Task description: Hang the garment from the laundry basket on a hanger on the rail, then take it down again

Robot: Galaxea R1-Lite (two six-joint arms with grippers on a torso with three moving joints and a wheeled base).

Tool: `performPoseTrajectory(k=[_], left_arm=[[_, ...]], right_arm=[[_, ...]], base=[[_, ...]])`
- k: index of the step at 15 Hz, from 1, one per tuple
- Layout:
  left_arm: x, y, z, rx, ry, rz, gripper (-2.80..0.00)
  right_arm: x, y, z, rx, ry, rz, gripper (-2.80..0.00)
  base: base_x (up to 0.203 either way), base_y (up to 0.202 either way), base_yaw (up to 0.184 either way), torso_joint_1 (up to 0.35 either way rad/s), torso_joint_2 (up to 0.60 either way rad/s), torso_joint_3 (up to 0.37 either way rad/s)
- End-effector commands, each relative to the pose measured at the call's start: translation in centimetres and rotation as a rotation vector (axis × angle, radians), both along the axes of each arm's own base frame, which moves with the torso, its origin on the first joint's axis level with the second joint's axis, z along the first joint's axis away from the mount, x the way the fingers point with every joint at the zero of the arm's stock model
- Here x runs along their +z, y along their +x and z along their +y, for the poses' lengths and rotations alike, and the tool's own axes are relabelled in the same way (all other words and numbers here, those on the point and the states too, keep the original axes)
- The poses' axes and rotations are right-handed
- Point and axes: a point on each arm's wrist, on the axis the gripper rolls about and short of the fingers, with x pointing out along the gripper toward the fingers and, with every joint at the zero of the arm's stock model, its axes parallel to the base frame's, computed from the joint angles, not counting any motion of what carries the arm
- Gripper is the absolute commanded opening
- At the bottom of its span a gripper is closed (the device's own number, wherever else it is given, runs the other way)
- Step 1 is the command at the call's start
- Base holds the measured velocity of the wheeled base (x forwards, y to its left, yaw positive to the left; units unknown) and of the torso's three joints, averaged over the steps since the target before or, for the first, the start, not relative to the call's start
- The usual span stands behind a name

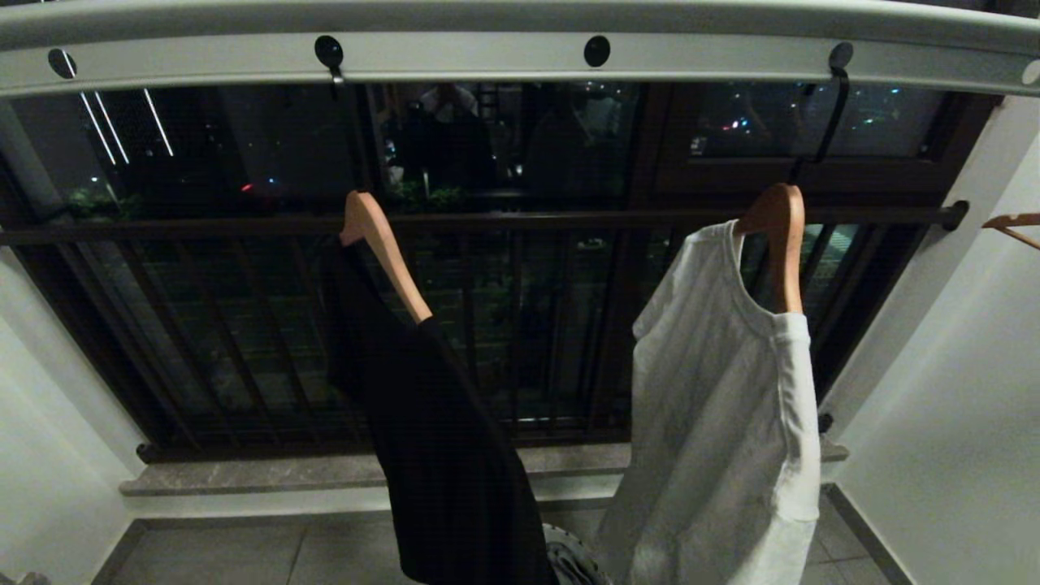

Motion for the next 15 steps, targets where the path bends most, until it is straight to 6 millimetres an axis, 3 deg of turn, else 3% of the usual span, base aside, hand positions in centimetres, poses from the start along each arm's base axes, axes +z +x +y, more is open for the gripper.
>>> performPoseTrajectory(k=[1,9,13,15], left_arm=[[-0.1,0.0,0.0,0.000,0.001,0.001,-2.80],[0.0,0.0,0.0,0.000,0.000,0.000,-2.80],[-0.1,0.0,0.0,0.001,0.000,0.001,-2.80],[-0.1,0.0,0.0,0.000,0.000,0.002,-2.80]], right_arm=[[-0.6,-4.5,1.0,-0.057,-0.026,-0.090,-2.80],[-0.6,-4.9,0.9,0.011,-0.020,-0.022,-2.80],[-1.5,-6.9,0.6,0.058,-0.046,-0.084,-2.80],[-2.7,-8.6,0.2,-0.058,-0.072,-0.146,-2.80]], base=[[0.000,0.000,0.000,0.000,0.00,0.000],[0.000,0.000,0.000,0.000,0.00,0.000],[0.000,0.000,0.000,0.000,0.00,0.000],[0.000,0.000,0.000,0.000,0.00,0.000]])
